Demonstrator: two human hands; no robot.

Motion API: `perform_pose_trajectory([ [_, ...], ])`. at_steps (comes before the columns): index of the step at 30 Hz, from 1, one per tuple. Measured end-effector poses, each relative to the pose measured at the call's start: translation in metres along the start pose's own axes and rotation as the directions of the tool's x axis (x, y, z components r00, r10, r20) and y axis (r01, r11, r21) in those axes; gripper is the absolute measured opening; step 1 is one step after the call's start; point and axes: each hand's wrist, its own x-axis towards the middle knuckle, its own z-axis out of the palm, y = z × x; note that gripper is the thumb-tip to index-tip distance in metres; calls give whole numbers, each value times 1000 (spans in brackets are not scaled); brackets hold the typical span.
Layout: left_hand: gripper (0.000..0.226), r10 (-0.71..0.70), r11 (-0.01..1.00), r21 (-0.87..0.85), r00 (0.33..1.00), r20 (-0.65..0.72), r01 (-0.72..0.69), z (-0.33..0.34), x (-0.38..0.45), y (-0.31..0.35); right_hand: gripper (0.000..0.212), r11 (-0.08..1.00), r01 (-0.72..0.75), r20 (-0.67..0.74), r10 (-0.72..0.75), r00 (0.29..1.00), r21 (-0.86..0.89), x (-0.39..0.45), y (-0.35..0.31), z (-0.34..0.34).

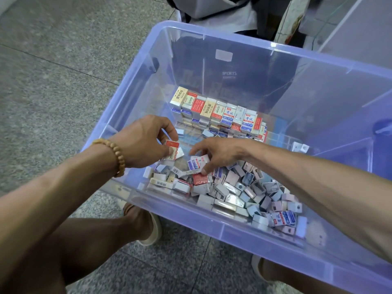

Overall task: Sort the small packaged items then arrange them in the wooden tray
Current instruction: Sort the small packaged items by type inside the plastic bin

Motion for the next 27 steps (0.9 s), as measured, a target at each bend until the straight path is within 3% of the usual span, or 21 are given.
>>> perform_pose_trajectory([
  [2, 18, 2, 1000, -5, 1000, 3, -2, 1, 1, 0, 68, 999, -42, -24, 42, 999, 4, 1, 5, 2],
  [5, 21, 5, 1000, -9, 1000, 7, -5, 1, 1, 1, 34, 999, -27, -10, 28, 1000, 44, 4, 3, 12],
  [11, 20, 9, 1000, 0, 1000, 3, -9, 1, 1, 1, 25, 975, 21, -234, -75, 969, -222, 17, -10, 37],
  [16, 17, 5, 1000, -20, 1000, -4, -5, 0, 0, 2, 20, 998, 32, -308, -48, 950, -59, 12, 4, 30],
  [22, 17, 2, 999, -51, 1000, -20, -3, 1, 2, 1, 31, 982, 64, -368, 6, 930, 179, -4, -3, 17],
  [25, 18, 3, 998, -69, 1000, -26, -5, 0, 3, 1, 32, 923, 112, -486, 88, 870, 368, -15, -12, 3],
  [27, 17, 5, 996, -94, 999, -33, -8, 0, 3, 2, 32, 847, 159, -580, 200, 790, 508, -16, -16, -9],
])
